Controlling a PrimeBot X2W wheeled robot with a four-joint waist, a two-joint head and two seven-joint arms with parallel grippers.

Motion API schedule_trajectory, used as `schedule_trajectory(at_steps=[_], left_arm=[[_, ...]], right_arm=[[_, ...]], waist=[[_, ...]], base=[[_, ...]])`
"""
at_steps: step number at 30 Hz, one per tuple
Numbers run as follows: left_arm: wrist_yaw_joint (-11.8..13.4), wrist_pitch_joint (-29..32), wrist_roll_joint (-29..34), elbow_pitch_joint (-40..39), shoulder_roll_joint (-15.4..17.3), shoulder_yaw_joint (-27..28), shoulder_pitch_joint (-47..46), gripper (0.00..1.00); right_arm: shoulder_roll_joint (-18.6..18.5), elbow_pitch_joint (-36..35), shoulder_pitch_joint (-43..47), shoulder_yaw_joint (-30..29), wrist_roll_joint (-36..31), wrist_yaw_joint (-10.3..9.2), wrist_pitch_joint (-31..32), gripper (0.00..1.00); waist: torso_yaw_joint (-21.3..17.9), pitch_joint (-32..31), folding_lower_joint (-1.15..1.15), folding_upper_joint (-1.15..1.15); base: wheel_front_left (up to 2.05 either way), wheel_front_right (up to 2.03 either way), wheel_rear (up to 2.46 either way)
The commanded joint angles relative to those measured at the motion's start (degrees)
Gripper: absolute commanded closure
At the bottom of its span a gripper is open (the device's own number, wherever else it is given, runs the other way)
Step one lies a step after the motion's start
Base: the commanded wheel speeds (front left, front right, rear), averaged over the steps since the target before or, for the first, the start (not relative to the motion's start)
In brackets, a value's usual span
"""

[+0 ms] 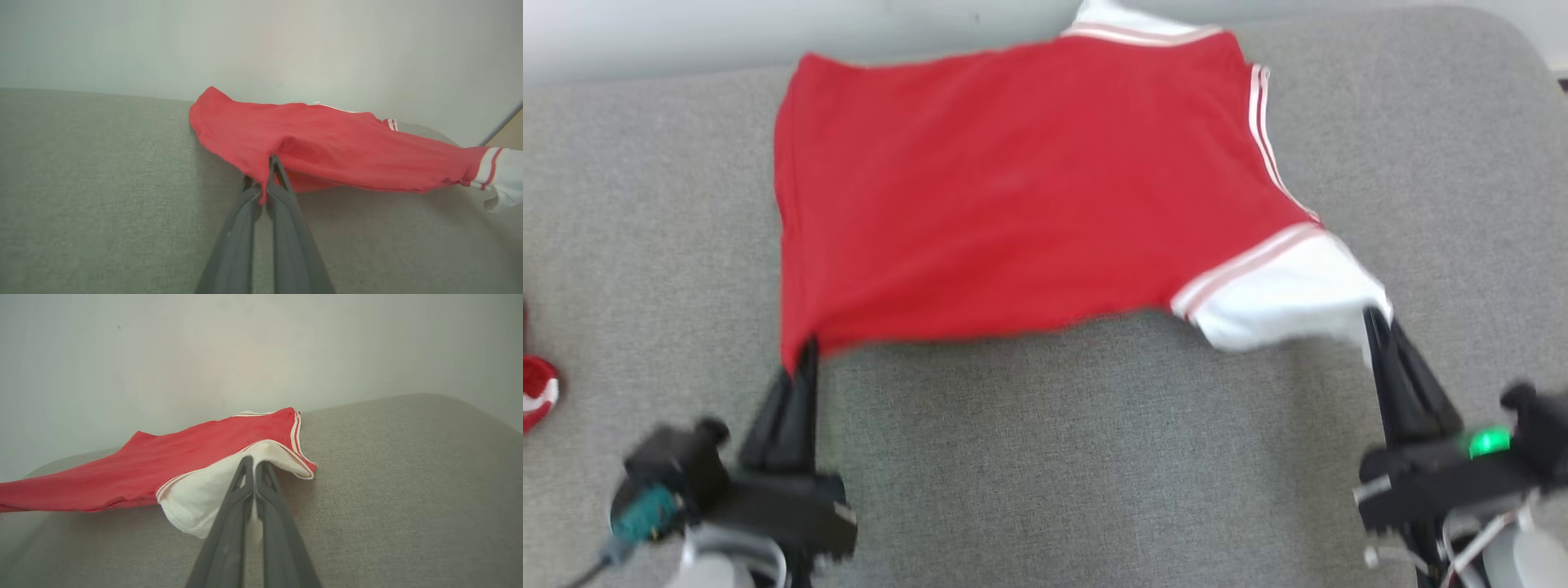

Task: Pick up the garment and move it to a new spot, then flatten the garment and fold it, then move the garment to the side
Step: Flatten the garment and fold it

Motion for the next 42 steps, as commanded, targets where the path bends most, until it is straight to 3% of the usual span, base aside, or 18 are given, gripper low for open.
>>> schedule_trajectory(at_steps=[1, 14, 24, 32, 42], left_arm=[[-0.49, -0.19, 0.89, 0.44, -0.70, 0.76, 2.57, 1.00], [-5.20, -0.20, 5.62, 5.80, -7.78, 5.49, 15.37, 1.00], [-7.36, -0.20, 9.56, 8.48, -10.30, 5.63, 19.22, 1.00], [-8.39, -0.20, 11.22, 8.36, -10.11, 6.37, 16.89, 1.00], [-9.30, 0.92, 12.99, 7.72, -9.14, 5.38, 12.25, 1.00]], right_arm=[[0.75, -0.47, 2.69, -1.20, -0.44, -0.14, 0.23, 1.00], [4.58, -5.80, 19.31, -7.72, -1.97, -0.14, 4.75, 1.00], [5.55, -5.64, 27.17, -5.51, -1.55, -0.14, 6.64, 1.00], [4.05, -5.15, 22.48, -4.69, 0.25, -0.14, 6.61, 1.00], [-0.59, -1.81, 11.45, -3.16, 2.89, -0.14, 7.75, 1.00]], waist=[[0.34, -1.23, 0.01, 0.01], [1.63, -5.35, 0.01, 0.01], [3.13, -5.78, 0.01, 0.01], [2.45, -5.43, 0.01, 0.01], [3.12, -5.77, 0.01, 0.01]], base=[[0.00, 0.00, 0.00], [0.00, 0.00, 0.00], [0.00, 0.00, 0.00], [0.00, 0.00, 0.00], [0.00, 0.00, 0.00]])
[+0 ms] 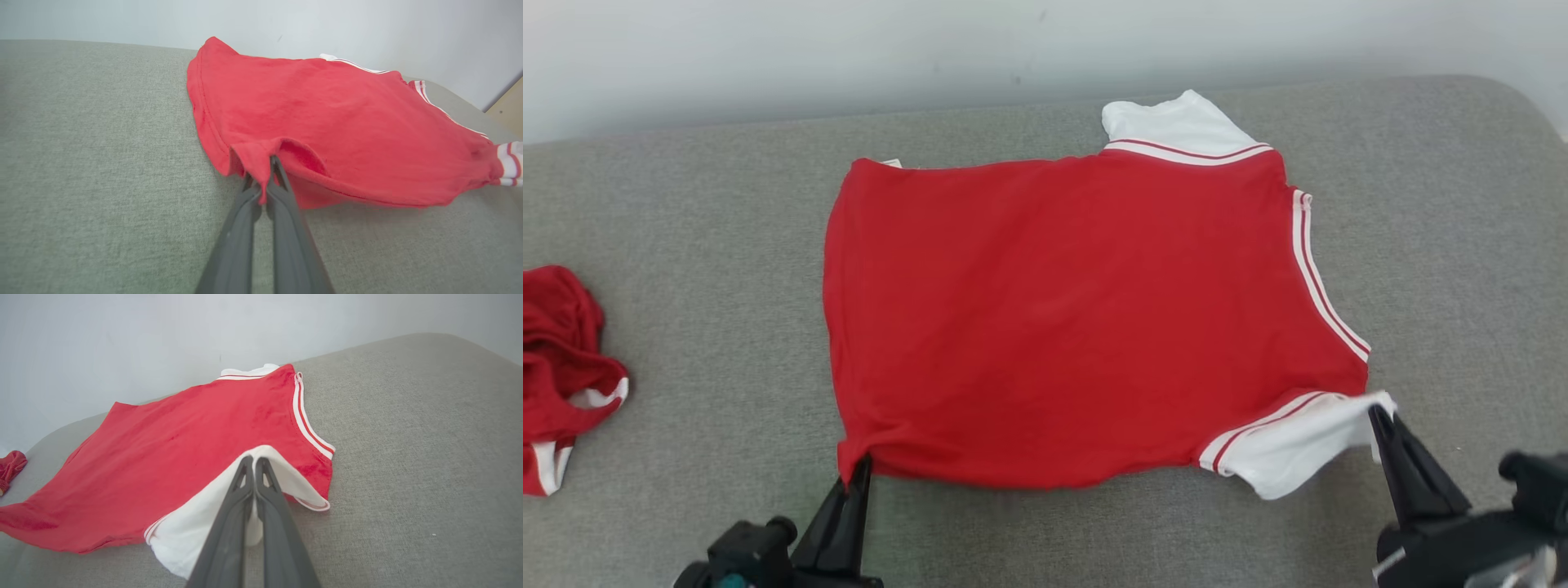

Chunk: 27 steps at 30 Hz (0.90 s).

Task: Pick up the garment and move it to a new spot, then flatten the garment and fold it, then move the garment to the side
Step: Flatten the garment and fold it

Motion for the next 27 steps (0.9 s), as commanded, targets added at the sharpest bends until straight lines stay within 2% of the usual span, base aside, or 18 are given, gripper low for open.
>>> schedule_trajectory(at_steps=[1, 6, 14, 17, 27], left_arm=[[-0.33, 0.33, 0.40, -0.13, 0.43, -0.01, -0.95, 1.00], [-0.13, 2.08, 1.48, -0.67, 1.37, -0.51, -3.78, 1.00], [-1.71, 5.41, 2.85, 0.61, 2.84, -1.79, -10.31, 1.00], [-1.80, 6.10, 3.22, 1.09, 3.04, -1.96, -12.10, 1.00], [-3.50, 7.29, 3.65, 6.16, 2.59, -2.58, -19.70, 1.00]], right_arm=[[-0.79, 0.59, -1.53, 0.44, 0.52, -0.14, 0.22, 1.00], [-2.37, 4.75, -8.64, 1.36, 1.03, -0.14, 1.28, 1.00], [-4.29, 15.04, -20.63, 3.84, 1.29, -0.14, 1.39, 1.00], [-4.28, 17.93, -23.92, 4.63, 1.53, -0.14, 0.95, 1.00], [-3.60, 33.81, -38.50, 9.77, 1.81, -0.14, -2.19, 1.00]], waist=[[0.31, -0.06, -0.01, 0.00], [0.89, 0.23, -0.01, 0.00], [1.72, 2.09, -0.01, 0.00], [1.74, 2.81, -0.01, 0.00], [2.31, 6.31, -0.01, 0.00]], base=[[0.00, 0.00, 0.00], [0.00, 0.00, 0.00], [0.00, 0.00, 0.00], [0.00, 0.00, 0.00], [0.00, 0.00, 0.00]])
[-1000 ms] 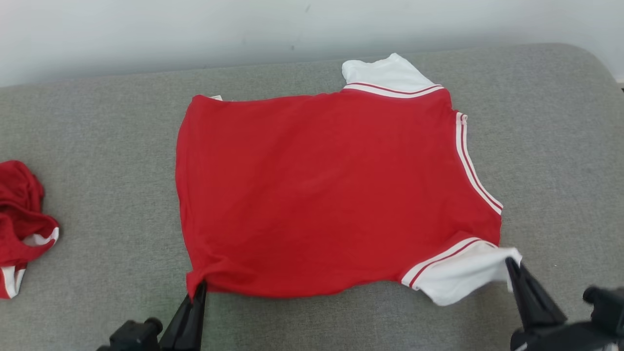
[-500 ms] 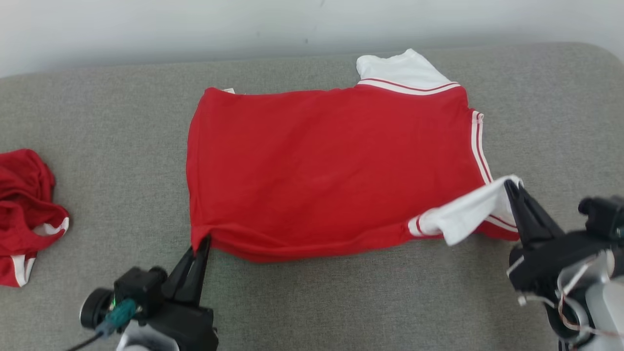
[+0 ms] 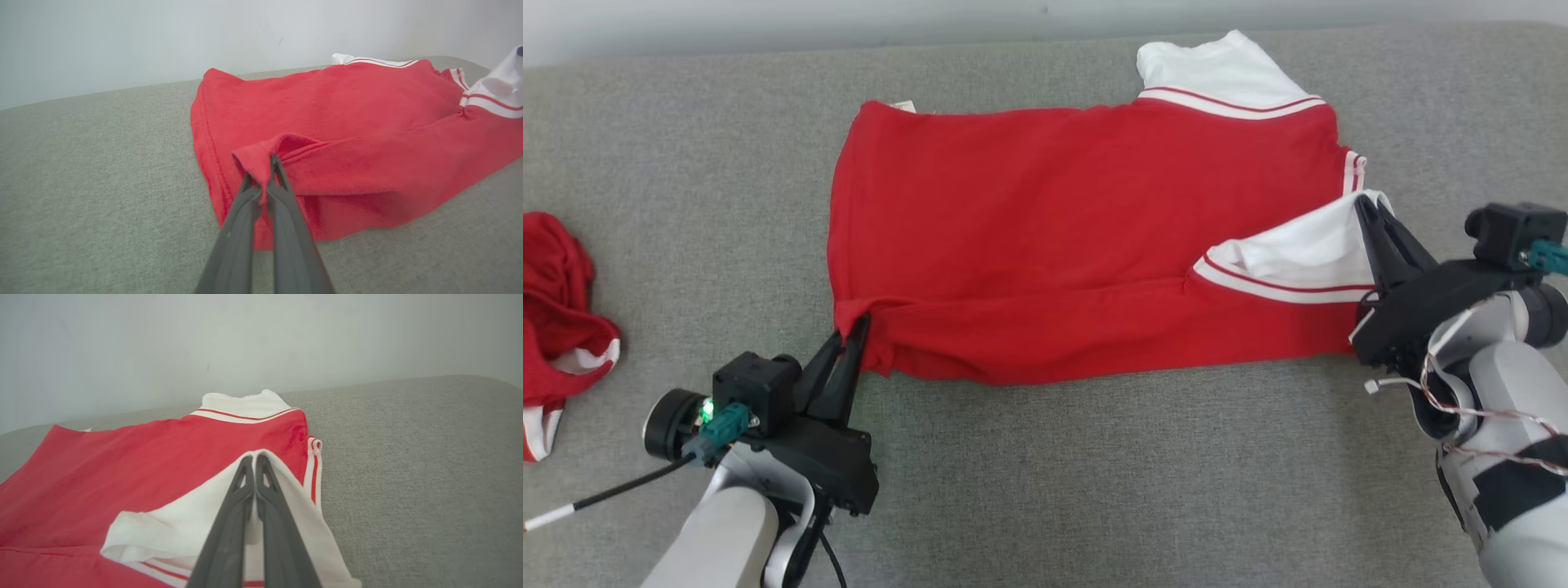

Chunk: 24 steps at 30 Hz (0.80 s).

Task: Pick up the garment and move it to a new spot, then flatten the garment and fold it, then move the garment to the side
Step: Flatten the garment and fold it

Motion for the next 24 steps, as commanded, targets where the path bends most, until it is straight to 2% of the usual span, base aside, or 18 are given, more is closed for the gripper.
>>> schedule_trajectory(at_steps=[1, 4, 5, 6, 7, 8, 15, 24], left_arm=[[-0.14, -0.03, 0.46, 0.95, -0.08, -0.01, -1.34, 1.00], [-0.28, -0.51, 0.75, 2.93, -0.10, -0.16, -2.79, 1.00], [-0.30, -0.67, 0.77, 3.51, -0.23, -0.18, -3.21, 1.00], [-0.13, -0.92, 0.99, 3.93, -0.33, -0.20, -3.65, 0.81], [-0.03, -1.36, 1.15, 4.38, -0.43, -0.26, -3.89, 0.50], [0.07, -1.87, 1.11, 4.78, -0.58, -0.19, -4.01, 0.00], [1.67, -5.75, 0.48, 5.51, -1.83, 0.91, -1.68, 0.00], [2.77, -7.24, -0.48, 2.54, -3.44, 0.34, 5.56, 0.00]], right_arm=[[0.27, 1.68, -1.83, 0.72, 0.49, -0.14, -0.96, 1.00], [0.47, 5.57, -4.66, 2.40, 1.00, -0.14, -2.54, 1.00], [0.39, 6.61, -5.44, 2.90, 0.98, -0.14, -3.46, 0.95], [0.37, 7.36, -6.14, 3.46, 1.15, -0.14, -4.52, 0.18], [0.46, 8.30, -6.52, 4.12, 1.58, -0.14, -5.28, 0.00], [0.36, 8.96, -6.75, 4.78, 1.76, -0.14, -5.98, 0.00], [-2.21, 10.83, -4.55, 8.28, 4.08, -0.14, -11.83, 0.00], [-6.17, 7.95, 4.60, 9.66, 6.71, -0.14, -15.03, 0.00]], waist=[[0.42, 0.94, -0.01, -0.01], [0.47, 1.49, -0.01, -0.01], [0.50, 1.56, -0.01, -0.01], [0.56, 1.61, -0.01, -0.01], [0.56, 1.54, -0.01, -0.01], [0.55, 1.44, -0.01, -0.01], [0.53, -0.57, -0.01, -0.01], [0.10, -2.57, -0.01, -0.01]], base=[[0.00, 0.00, 0.00], [0.00, 0.00, 0.00], [0.00, 0.00, 0.00], [0.00, 0.00, 0.00], [0.00, 0.00, 0.00], [0.00, 0.00, 0.00], [0.00, 0.00, 0.00], [0.00, 0.00, 0.00]])
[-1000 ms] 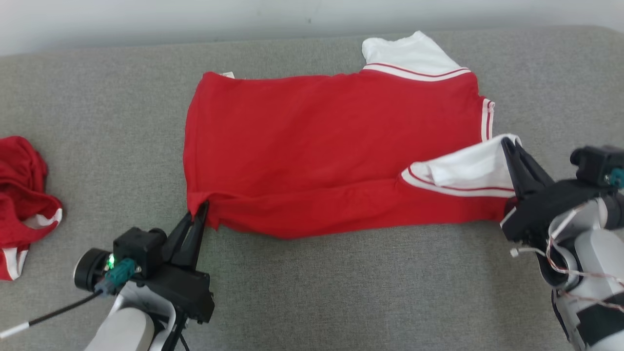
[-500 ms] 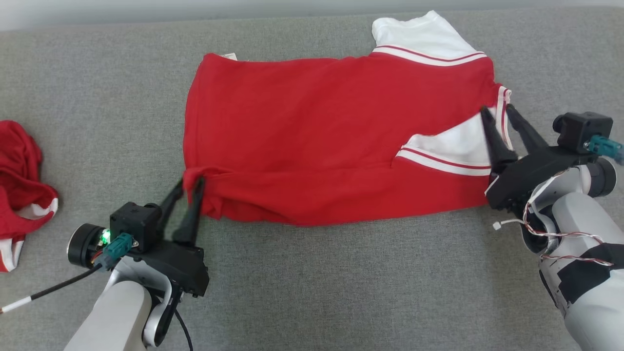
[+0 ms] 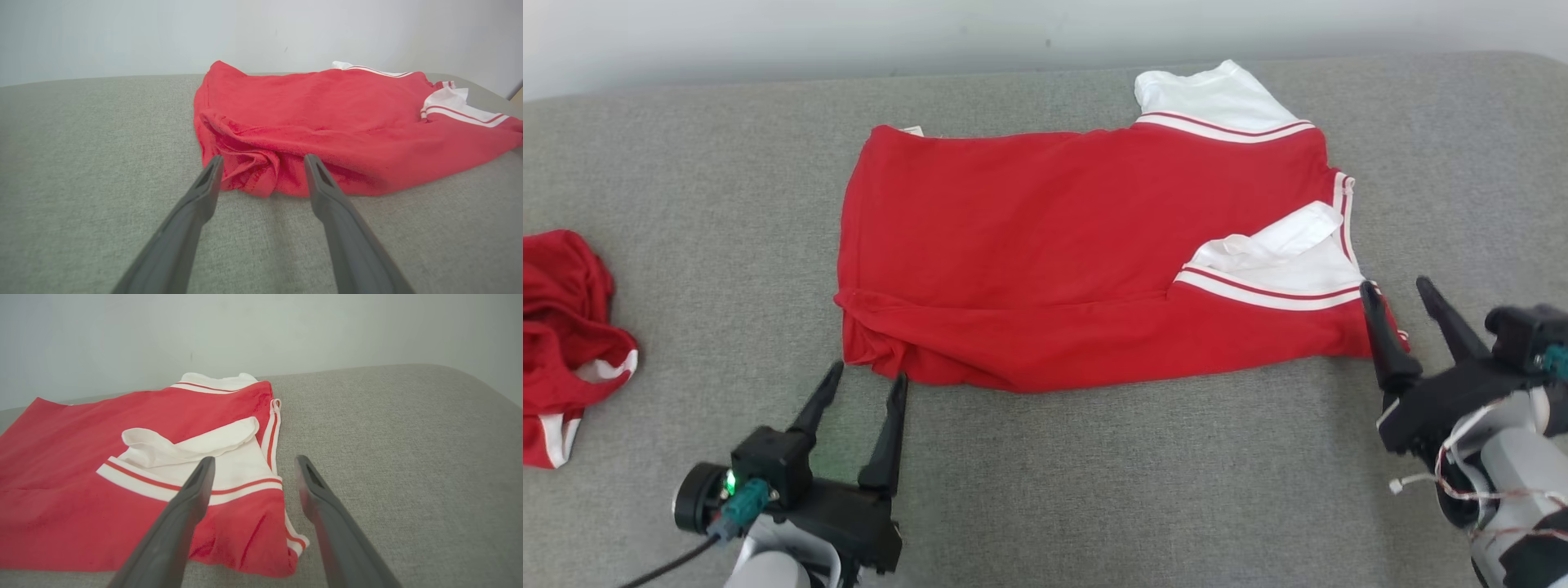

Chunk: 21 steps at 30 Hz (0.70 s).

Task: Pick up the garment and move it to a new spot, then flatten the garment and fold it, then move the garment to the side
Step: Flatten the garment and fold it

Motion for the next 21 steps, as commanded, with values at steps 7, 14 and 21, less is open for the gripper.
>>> schedule_trajectory(at_steps=[7, 14, 21], left_arm=[[0.69, 0.29, 1.14, 1.66, 0.66, -1.48, 2.03, 0.00], [1.84, 0.14, 2.93, 4.65, 1.58, -1.98, -0.32, 0.00], [2.33, -0.40, 4.31, 7.07, 1.84, -2.03, -3.32, 0.00]], right_arm=[[-0.10, -2.56, 5.34, -0.27, -0.91, -0.14, -0.79, 0.00], [0.91, -2.30, 5.44, -0.57, -2.91, -0.14, -0.25, 0.00], [2.18, -0.60, 4.46, -1.09, -4.60, -0.14, 0.06, 0.00]], waist=[[-1.83, -0.03, 0.01, -0.01], [-2.68, 0.60, 0.01, -0.01], [-2.70, 1.63, 0.01, -0.01]], base=[[0.00, 0.00, 0.00], [0.00, 0.00, 0.00], [0.00, 0.00, 0.00]])
